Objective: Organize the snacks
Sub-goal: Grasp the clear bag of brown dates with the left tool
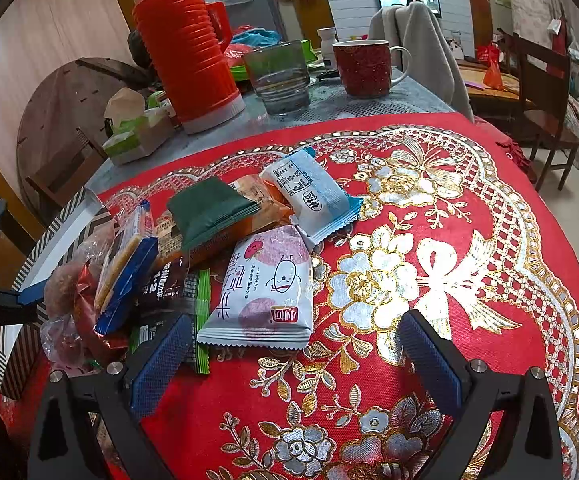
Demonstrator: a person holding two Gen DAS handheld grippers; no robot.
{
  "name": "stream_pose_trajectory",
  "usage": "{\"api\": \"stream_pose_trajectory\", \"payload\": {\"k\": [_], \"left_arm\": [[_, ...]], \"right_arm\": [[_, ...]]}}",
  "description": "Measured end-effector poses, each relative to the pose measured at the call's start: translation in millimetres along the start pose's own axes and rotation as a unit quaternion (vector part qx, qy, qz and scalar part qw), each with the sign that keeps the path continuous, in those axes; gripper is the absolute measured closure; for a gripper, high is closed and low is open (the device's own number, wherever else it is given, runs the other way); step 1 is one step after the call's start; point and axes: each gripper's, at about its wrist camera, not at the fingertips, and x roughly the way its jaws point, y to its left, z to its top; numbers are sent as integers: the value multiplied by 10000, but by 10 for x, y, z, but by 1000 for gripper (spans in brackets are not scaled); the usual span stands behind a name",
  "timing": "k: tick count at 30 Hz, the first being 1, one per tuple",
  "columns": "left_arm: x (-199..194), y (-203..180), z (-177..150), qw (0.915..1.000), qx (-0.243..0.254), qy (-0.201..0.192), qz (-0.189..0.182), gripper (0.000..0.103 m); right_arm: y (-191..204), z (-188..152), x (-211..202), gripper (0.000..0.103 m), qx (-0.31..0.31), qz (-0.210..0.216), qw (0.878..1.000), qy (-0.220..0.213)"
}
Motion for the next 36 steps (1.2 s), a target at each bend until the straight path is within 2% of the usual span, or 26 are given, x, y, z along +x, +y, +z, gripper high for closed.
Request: {"api": "stream_pose_trajectory", "payload": {"k": [1,4,7,11,13,15,19,21,23,25,28,29,30,31,36], "left_arm": [[-10,29,1,9999,-53,-9,131,1],[-7,105,-11,9994,-248,60,219,1],[164,129,10,9982,-297,333,398,1],[336,70,54,9970,-146,442,624,1],[363,39,50,9972,-36,421,619,2],[375,28,27,9969,141,370,677,6],[413,77,31,9951,351,397,831,30],[442,87,58,9950,383,414,829,37],[456,117,55,9945,419,429,857,57],[454,149,43,9943,452,396,880,65],[411,169,18,9948,525,308,816,72],[395,153,14,9947,582,273,803,75],[372,127,8,9944,669,204,788,75],[347,102,-2,9942,732,139,776,76],[172,-74,-99,9899,1255,-232,618,76]], "right_arm": [[-1,0,0,0,-4,-6,10000,2],[3,0,1,0,-20,-26,10000,10],[12,3,6,0,-35,-47,10000,17],[18,6,14,0,-34,-47,10000,17],[16,6,13,0,-34,-46,10000,16],[17,6,14,0,-35,-48,10000,17],[15,5,14,0,-34,-46,10000,17],[16,6,13,0,-34,-46,10000,17],[14,5,13,0,-32,-44,10000,15],[10,6,11,0,-16,-23,10000,8],[-22,3,-14,0,74,78,9999,-64],[-44,2,-37,6,140,165,9997,-132],[-66,-3,-69,15,203,292,9991,-234],[-70,-7,-100,17,225,372,9985,-324],[85,-24,-285,18,-88,597,9943,-884]]}}
